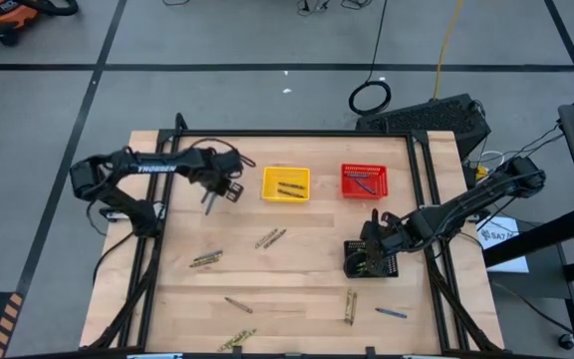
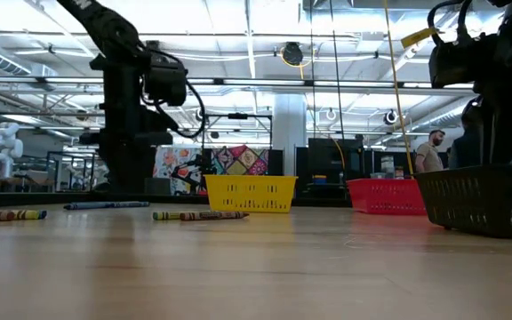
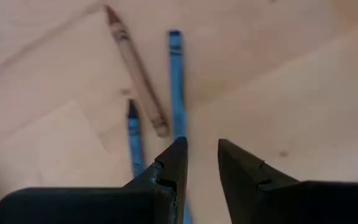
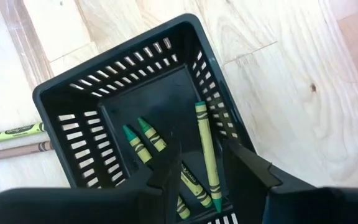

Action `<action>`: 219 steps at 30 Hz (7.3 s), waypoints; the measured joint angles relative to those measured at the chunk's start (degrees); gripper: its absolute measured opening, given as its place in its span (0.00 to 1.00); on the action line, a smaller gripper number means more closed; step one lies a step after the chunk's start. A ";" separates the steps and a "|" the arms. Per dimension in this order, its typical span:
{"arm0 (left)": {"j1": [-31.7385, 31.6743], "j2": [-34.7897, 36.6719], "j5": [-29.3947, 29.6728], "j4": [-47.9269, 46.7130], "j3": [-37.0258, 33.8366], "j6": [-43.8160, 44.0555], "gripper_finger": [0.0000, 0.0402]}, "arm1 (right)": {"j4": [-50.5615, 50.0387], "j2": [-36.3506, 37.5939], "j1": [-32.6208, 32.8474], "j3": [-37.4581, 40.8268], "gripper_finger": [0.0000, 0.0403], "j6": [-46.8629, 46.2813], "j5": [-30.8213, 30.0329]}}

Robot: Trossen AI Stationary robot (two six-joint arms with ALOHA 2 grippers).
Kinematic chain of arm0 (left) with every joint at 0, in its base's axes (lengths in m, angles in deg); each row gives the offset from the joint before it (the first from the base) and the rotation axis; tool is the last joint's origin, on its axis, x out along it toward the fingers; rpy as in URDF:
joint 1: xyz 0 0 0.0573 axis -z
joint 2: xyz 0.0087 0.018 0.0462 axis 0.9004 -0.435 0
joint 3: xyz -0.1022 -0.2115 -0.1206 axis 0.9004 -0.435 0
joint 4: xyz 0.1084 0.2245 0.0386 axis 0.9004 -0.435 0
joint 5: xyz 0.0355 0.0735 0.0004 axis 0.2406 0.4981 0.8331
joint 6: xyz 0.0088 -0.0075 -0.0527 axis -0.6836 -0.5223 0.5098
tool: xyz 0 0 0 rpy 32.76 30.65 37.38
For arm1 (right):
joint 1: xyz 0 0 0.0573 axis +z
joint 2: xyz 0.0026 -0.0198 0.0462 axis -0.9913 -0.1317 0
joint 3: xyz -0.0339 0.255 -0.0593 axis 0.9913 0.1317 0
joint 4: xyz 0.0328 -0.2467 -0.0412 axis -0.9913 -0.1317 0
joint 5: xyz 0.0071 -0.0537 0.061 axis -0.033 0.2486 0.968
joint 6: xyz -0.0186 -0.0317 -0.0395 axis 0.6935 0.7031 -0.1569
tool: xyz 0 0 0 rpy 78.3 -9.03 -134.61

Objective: Sort crayons
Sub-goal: Put the brown crayon into the yellow bin, then put the blue crayon into the red bin

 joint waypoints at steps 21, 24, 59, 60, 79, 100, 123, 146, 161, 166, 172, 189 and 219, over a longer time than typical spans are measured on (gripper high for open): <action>-13.12 -0.79 -7.40 7.83 -0.02 -6.72 0.21 | 3.04 0.00 0.00 0.00 0.26 2.03 -2.51; -13.84 -1.96 -6.30 7.66 -0.02 -6.67 0.21 | 3.01 0.00 0.00 0.00 0.26 2.05 -2.86; -14.99 -10.61 -4.01 8.36 0.30 -6.29 0.21 | 3.27 0.00 0.00 0.00 0.26 1.40 -2.82; -14.99 -10.62 -3.87 8.54 0.27 -6.28 0.21 | 3.25 0.00 0.00 0.00 0.26 1.42 -2.82; -15.06 -10.09 -5.43 10.38 0.04 -4.83 0.02 | 4.56 0.00 0.00 0.00 0.26 1.79 -2.82; -13.32 0.84 -10.54 10.51 0.90 -8.02 0.02 | 5.12 0.00 -0.02 0.00 0.26 2.01 -3.06; 0.61 2.40 -18.61 35.94 1.01 -15.24 0.02 | 5.44 0.00 -0.07 0.00 0.26 2.43 -6.05; 5.49 -13.07 -20.42 28.17 14.10 -24.41 0.02 | 5.59 0.00 -0.07 0.00 0.26 2.91 -6.03; 5.90 -15.91 -18.70 25.00 16.31 -29.25 0.19 | 5.83 0.01 -0.07 -0.02 0.26 2.91 -6.07; 5.99 -15.74 -18.75 24.01 16.31 -29.20 0.21 | 5.81 0.02 -0.07 -0.02 0.26 2.90 -6.05; 6.68 -12.00 -18.77 16.61 16.24 -31.04 0.22 | 5.89 0.02 -0.07 -0.02 0.26 3.53 -6.03; 18.56 4.70 -17.76 -4.72 16.22 -26.81 0.22 | 26.38 0.00 -0.04 -0.02 0.26 13.88 -8.72; 49.24 5.29 -16.65 -9.38 16.20 -6.59 0.22 | 60.22 -19.49 -10.32 -4.72 0.26 36.02 5.07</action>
